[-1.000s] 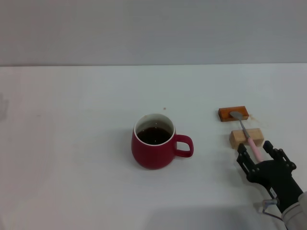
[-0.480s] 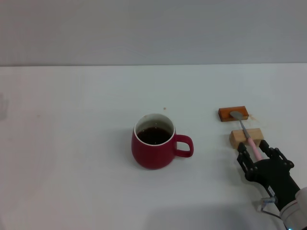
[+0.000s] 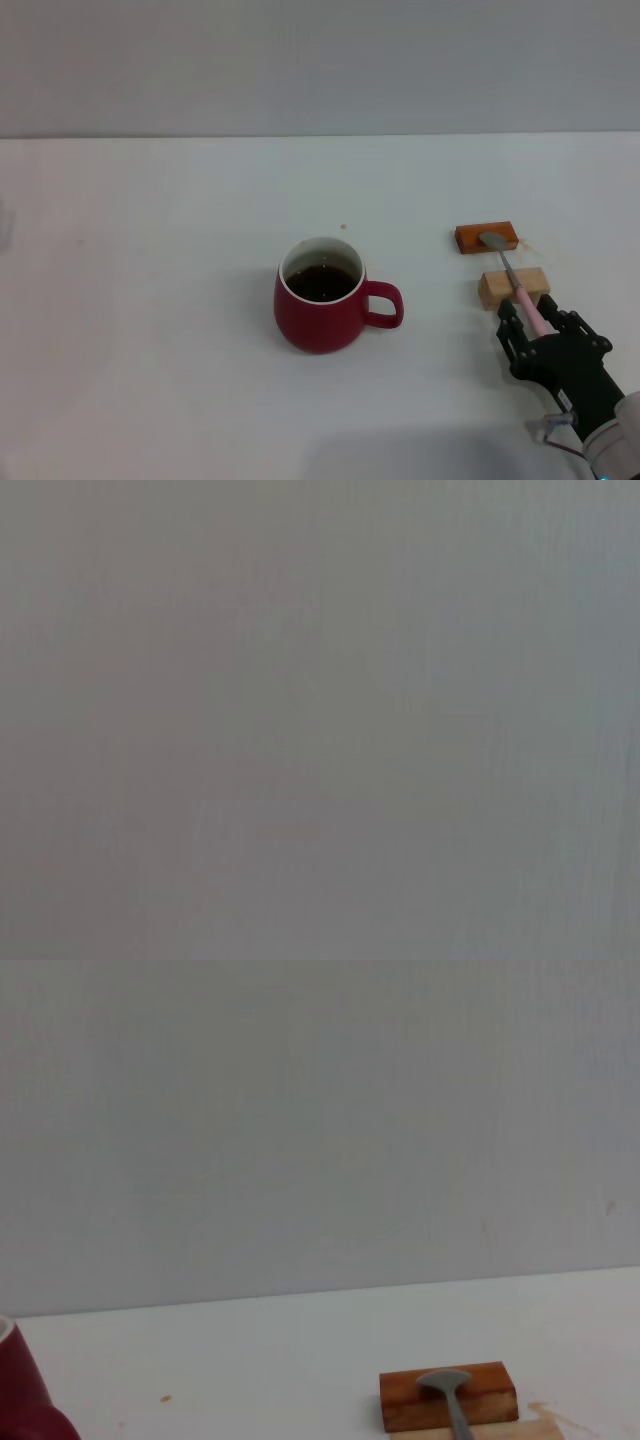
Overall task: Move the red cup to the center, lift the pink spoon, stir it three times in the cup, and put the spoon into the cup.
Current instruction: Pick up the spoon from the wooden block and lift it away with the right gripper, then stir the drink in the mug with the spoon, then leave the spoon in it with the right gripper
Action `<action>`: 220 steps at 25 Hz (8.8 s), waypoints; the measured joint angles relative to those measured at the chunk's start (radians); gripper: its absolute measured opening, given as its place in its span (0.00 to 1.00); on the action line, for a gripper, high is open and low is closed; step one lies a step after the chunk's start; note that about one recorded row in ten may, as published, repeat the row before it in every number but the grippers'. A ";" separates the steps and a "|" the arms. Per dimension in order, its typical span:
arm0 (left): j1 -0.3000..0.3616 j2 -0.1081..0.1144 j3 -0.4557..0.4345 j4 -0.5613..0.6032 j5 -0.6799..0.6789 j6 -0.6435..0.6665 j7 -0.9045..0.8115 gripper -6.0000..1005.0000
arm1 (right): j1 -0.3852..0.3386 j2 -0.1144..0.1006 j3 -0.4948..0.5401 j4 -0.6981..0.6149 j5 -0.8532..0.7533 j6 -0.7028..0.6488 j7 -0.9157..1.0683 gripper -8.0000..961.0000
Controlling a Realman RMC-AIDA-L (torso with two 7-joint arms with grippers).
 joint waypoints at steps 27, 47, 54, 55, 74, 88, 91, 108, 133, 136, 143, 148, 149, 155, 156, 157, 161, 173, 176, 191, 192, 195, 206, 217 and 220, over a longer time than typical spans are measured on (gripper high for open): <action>0.006 0.000 0.000 0.000 0.000 0.005 0.000 0.84 | 0.008 0.001 0.000 0.002 0.004 0.002 -0.001 0.40; 0.014 0.000 0.000 -0.003 0.000 0.010 0.000 0.84 | 0.009 0.001 -0.002 0.004 0.030 -0.002 -0.008 0.30; 0.016 0.000 -0.002 -0.002 0.000 0.022 0.000 0.84 | 0.014 0.001 -0.007 0.002 0.031 -0.002 -0.009 0.28; 0.016 0.000 -0.002 -0.002 0.000 0.022 0.000 0.84 | 0.015 0.001 -0.008 0.002 0.031 -0.002 -0.009 0.28; 0.018 0.000 -0.014 0.000 0.003 0.028 0.000 0.84 | 0.021 0.003 -0.012 0.001 0.030 0.002 -0.009 0.20; 0.026 0.000 -0.014 -0.007 0.006 0.034 -0.001 0.84 | 0.018 0.002 -0.014 0.000 0.029 0.027 -0.002 0.18; 0.029 -0.001 -0.014 -0.008 0.006 0.046 -0.003 0.84 | 0.014 0.002 -0.014 0.002 0.029 0.022 -0.003 0.18; 0.033 -0.003 -0.014 -0.009 0.006 0.051 -0.007 0.84 | 0.008 0.001 0.000 0.010 0.047 -0.010 -0.115 0.17; 0.022 -0.005 -0.014 -0.001 0.001 0.016 -0.012 0.84 | 0.018 -0.027 0.060 0.083 0.022 -0.217 -0.143 0.17; 0.022 -0.005 -0.014 -0.001 0.000 0.013 -0.012 0.84 | 0.027 -0.028 0.075 0.091 -0.019 -0.270 -0.144 0.17; 0.023 -0.005 -0.014 -0.008 0.000 0.009 -0.013 0.84 | 0.052 -0.032 0.118 0.123 -0.125 -0.354 -0.137 0.17; 0.025 -0.005 -0.014 -0.008 0.000 0.007 -0.014 0.84 | 0.066 -0.032 0.151 0.157 -0.204 -0.412 -0.105 0.17; 0.025 -0.005 -0.014 -0.007 -0.001 0.007 -0.014 0.84 | 0.070 -0.031 0.160 0.163 -0.223 -0.422 -0.085 0.17; 0.027 -0.007 -0.014 -0.008 0.000 0.005 -0.015 0.84 | 0.073 -0.051 0.234 0.235 -0.373 -0.436 0.051 0.17; 0.027 -0.007 -0.014 -0.008 0.000 0.005 -0.016 0.84 | 0.073 -0.051 0.234 0.235 -0.373 -0.436 0.051 0.17; 0.027 -0.007 -0.014 -0.008 0.000 0.005 -0.016 0.84 | 0.070 -0.062 0.258 0.244 -0.418 -0.437 0.104 0.17; 0.029 -0.010 -0.014 -0.009 0.000 0.003 -0.018 0.84 | 0.061 -0.073 0.304 0.251 -0.494 -0.438 0.158 0.17; 0.024 -0.014 -0.012 -0.010 0.000 -0.012 -0.028 0.84 | 0.033 -0.194 0.416 0.367 -0.693 -0.216 0.255 0.17; 0.022 -0.014 -0.013 -0.010 0.000 -0.019 -0.028 0.84 | 0.017 -0.205 0.455 0.408 -0.730 -0.155 0.258 0.17; 0.006 -0.012 -0.025 -0.010 0.000 -0.038 -0.028 0.84 | -0.102 -0.162 0.744 0.831 -1.069 0.449 0.280 0.17; 0.006 -0.011 -0.025 -0.010 0.000 -0.038 -0.028 0.84 | -0.100 -0.162 0.751 0.869 -1.070 0.509 0.280 0.17; 0.005 -0.010 -0.026 -0.010 0.000 -0.038 -0.028 0.84 | -0.092 -0.160 0.762 0.925 -1.071 0.616 0.278 0.17; 0.005 -0.009 -0.026 -0.010 0.000 -0.034 -0.028 0.84 | -0.077 -0.141 0.785 1.108 -1.073 0.915 0.262 0.17; 0.005 -0.008 -0.047 -0.010 0.000 -0.038 -0.023 0.84 | -0.098 -0.021 0.855 1.323 -1.073 1.315 0.071 0.17; 0.005 -0.007 -0.052 -0.010 0.000 -0.038 -0.021 0.84 | -0.070 -0.017 0.873 1.401 -1.074 1.467 0.063 0.17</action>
